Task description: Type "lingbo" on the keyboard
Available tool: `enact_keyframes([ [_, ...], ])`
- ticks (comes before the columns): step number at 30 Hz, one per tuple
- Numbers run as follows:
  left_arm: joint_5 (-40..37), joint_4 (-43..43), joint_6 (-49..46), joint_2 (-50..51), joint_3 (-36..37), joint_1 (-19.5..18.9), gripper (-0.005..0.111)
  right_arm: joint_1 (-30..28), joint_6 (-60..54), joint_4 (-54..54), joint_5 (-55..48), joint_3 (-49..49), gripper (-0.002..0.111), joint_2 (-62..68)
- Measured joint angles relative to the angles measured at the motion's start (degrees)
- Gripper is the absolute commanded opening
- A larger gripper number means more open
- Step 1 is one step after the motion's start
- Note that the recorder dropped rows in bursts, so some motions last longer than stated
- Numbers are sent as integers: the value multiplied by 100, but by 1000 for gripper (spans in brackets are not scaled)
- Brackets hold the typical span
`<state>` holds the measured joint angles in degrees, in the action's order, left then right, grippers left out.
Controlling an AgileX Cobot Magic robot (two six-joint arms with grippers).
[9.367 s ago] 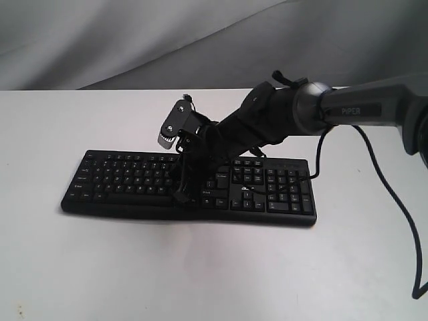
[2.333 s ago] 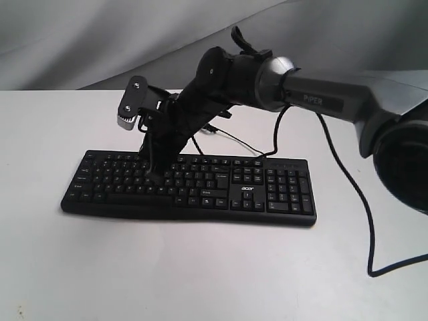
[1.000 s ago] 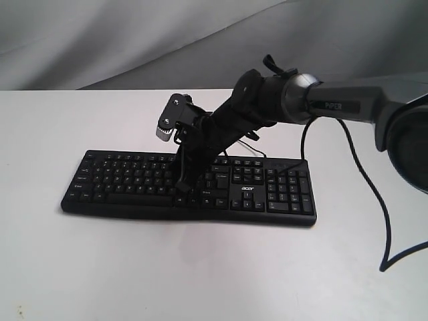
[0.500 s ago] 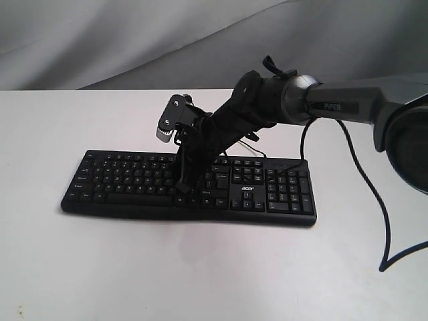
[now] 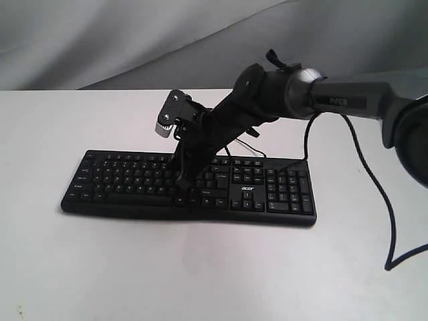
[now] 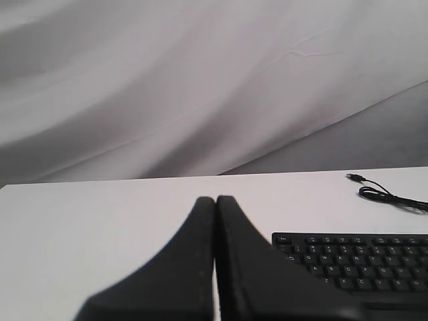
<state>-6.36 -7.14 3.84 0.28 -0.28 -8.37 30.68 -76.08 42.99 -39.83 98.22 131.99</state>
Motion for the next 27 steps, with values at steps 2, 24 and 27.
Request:
enact_keyframes([
  [2, 0, 0, 0, 0, 0, 0, 1, 0, 21, 11, -182, 0, 0, -243],
  [24, 0, 0, 0, 0, 0, 0, 1, -73, 1055, 27, 2772, -3917, 0, -7771],
  [27, 0, 0, 0, 0, 0, 0, 1, -73, 1120, 23, 3012, -3917, 0, -8411],
])
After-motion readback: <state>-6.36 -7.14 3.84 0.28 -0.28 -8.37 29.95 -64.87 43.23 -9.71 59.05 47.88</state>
